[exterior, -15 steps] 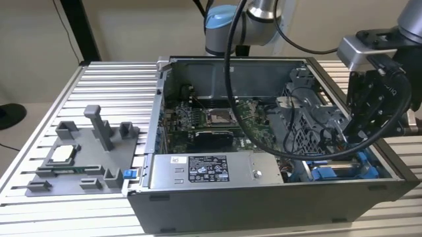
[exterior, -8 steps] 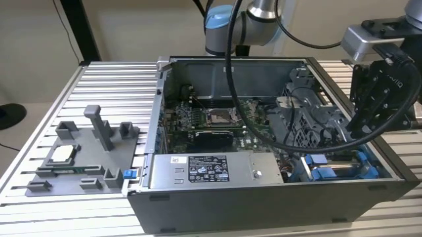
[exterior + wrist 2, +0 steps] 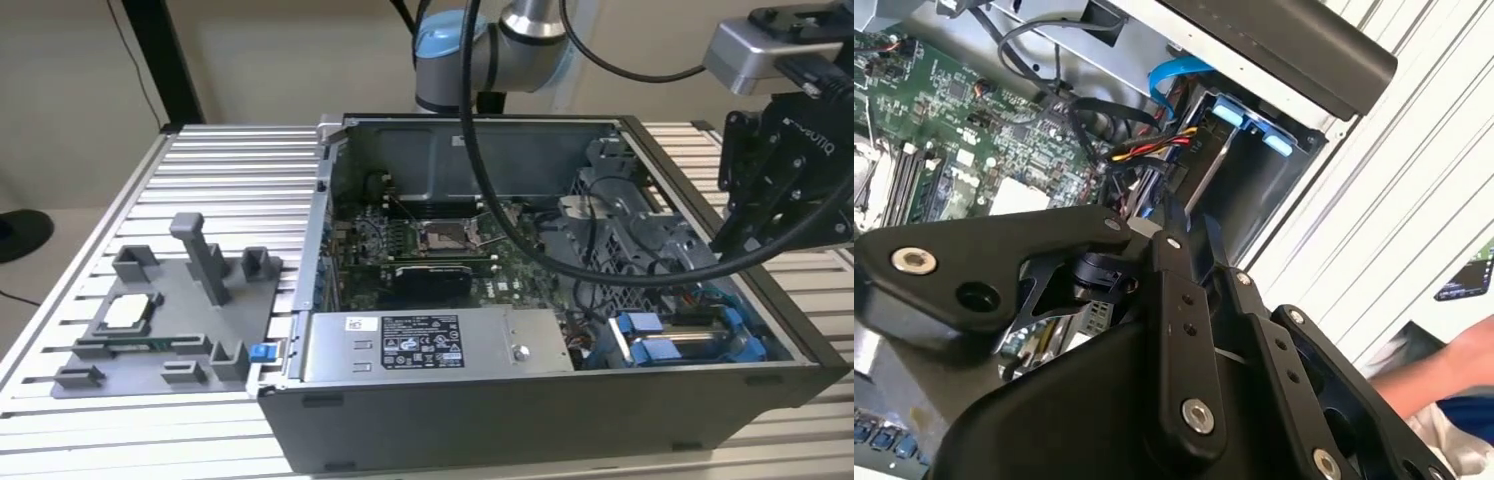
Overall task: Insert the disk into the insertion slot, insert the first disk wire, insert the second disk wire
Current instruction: 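Insert the second disk wire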
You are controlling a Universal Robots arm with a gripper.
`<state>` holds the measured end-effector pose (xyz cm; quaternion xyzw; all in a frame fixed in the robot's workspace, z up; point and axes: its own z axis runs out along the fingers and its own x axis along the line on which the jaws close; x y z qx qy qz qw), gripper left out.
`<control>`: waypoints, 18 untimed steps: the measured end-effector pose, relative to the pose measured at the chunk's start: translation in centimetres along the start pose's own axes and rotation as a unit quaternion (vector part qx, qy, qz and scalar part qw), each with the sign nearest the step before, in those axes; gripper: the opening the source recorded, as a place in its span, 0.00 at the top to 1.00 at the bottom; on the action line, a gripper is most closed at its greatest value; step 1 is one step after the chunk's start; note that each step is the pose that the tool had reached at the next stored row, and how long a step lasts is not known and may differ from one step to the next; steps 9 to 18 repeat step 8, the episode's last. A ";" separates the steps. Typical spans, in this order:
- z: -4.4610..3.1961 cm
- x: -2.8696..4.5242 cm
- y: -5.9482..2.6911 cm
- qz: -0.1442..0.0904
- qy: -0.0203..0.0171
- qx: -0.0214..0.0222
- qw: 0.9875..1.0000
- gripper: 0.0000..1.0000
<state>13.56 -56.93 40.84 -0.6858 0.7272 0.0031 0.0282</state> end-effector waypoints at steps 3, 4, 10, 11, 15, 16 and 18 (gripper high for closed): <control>-0.03 -0.01 0.00 0.000 0.000 0.000 1.000 0.00; -0.04 -0.01 0.00 0.000 0.000 0.000 1.000 0.00; -0.10 -0.01 0.00 0.000 0.000 0.000 1.000 0.00; -0.10 -0.01 0.00 0.000 0.000 0.000 1.000 0.00; -0.10 -0.01 0.00 0.000 0.000 0.000 1.000 0.00; -0.10 -0.01 0.00 0.000 0.000 0.000 1.000 0.00; -0.10 -0.01 0.00 0.000 0.000 0.000 1.000 0.00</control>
